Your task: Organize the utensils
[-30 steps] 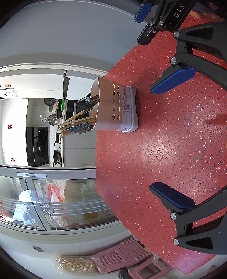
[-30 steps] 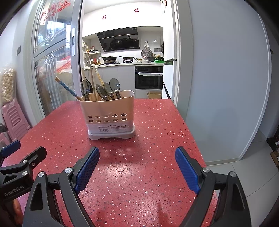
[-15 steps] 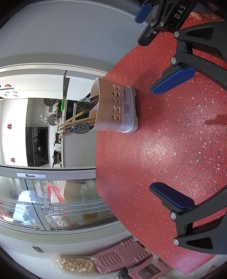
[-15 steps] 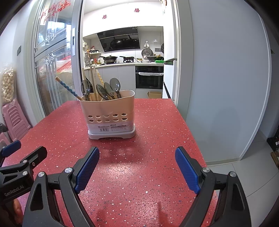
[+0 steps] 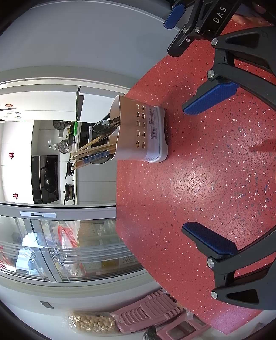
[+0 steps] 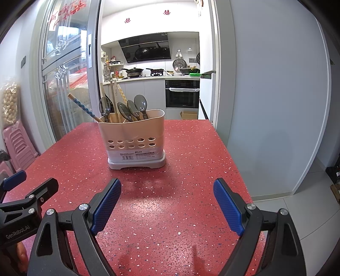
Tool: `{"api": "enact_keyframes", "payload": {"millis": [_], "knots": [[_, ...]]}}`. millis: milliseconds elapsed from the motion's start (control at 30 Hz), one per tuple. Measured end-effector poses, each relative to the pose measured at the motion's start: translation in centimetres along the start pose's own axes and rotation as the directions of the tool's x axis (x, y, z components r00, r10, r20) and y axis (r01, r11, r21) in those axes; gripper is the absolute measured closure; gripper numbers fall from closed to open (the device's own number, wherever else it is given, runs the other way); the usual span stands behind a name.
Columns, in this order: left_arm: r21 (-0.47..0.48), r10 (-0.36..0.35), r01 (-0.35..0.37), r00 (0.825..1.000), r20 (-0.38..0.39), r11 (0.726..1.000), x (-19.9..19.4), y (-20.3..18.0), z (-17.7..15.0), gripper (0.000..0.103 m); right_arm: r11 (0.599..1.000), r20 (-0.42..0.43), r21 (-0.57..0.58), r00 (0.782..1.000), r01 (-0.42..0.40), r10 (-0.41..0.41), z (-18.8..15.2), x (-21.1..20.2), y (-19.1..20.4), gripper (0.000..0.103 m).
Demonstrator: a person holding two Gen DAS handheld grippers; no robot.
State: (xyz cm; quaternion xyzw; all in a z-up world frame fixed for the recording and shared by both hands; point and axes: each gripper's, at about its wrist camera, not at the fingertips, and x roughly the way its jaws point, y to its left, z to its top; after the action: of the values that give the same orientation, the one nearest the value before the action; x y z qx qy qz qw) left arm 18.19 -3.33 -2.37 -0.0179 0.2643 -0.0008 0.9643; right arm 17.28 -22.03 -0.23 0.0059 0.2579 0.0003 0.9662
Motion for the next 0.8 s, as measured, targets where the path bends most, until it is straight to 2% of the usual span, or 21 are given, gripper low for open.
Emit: {"api": "enact_keyframes", "payload": {"millis": [800], "knots": [[0.0,0.001,-0.001,1.0,-0.012,1.0,0.2,-0.13,0.08,0.0,1.0,-0.002,0.0,1.0,-0.005,0.005,-0.16,0.0,0.02,0.012]]}}
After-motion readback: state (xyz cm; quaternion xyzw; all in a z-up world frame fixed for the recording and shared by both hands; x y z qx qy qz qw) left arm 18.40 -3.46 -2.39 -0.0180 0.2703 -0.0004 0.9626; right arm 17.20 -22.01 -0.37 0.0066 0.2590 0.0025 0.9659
